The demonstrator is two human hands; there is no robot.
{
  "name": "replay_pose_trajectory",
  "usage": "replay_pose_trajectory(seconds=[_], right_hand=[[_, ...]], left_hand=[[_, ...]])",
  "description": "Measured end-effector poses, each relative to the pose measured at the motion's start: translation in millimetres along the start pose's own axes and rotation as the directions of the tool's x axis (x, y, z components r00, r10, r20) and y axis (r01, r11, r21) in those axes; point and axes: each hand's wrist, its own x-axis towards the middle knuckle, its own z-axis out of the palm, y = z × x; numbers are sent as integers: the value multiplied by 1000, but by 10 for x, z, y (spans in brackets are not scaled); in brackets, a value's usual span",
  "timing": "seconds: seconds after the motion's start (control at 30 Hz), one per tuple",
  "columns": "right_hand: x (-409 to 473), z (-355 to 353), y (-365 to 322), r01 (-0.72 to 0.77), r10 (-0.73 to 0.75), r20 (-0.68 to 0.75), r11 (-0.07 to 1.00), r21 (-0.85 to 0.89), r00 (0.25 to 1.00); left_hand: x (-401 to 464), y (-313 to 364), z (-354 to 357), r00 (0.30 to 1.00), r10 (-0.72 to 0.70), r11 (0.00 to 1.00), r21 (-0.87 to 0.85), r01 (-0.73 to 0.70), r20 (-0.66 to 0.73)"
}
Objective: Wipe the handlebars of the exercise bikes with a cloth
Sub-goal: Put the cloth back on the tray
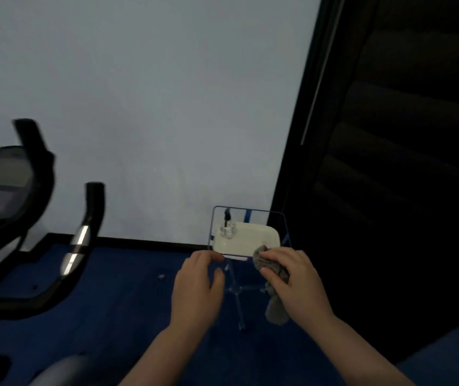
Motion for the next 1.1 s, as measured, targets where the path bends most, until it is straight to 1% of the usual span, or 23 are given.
replay_pose_trajectory(seconds=[0.13, 0.23, 0.33, 0.47, 0.6, 0.77, 0.93, 1.1], right_hand=[[19, -216, 604, -41, 42, 37, 999, -36, 998], [83, -232, 943, -87, 90, 70, 995, -39, 993], [206, -112, 1191, -128, 130, 103, 991, -25, 986], [495, 149, 1458, -166, 167, 146, 986, -19, 975], [775, 334, 1689, -214, 218, 148, 976, -43, 965], [1206, 567, 1982, -251, 264, 155, 963, -102, 952], [1469, 817, 2254, -355, 366, 172, 931, -89, 915], [1950, 1189, 2721, -387, 393, 215, 919, -70, 894]], left_hand=[[141, 108, 581, 997, -17, 999, 52, 13, 69], [205, 75, 849, 987, -73, 993, 100, 59, 141], [316, -90, 1008, 970, -146, 980, 163, 115, 193], [626, -425, 1169, 942, -250, 952, 231, 198, 223], [1043, -707, 1361, 918, -300, 943, 225, 245, 259], [1542, -927, 1688, 905, -301, 948, 194, 252, 299], [1855, -1083, 1979, 858, -387, 920, 197, 338, 338], [2150, -1291, 2294, 815, -466, 884, 212, 416, 343]])
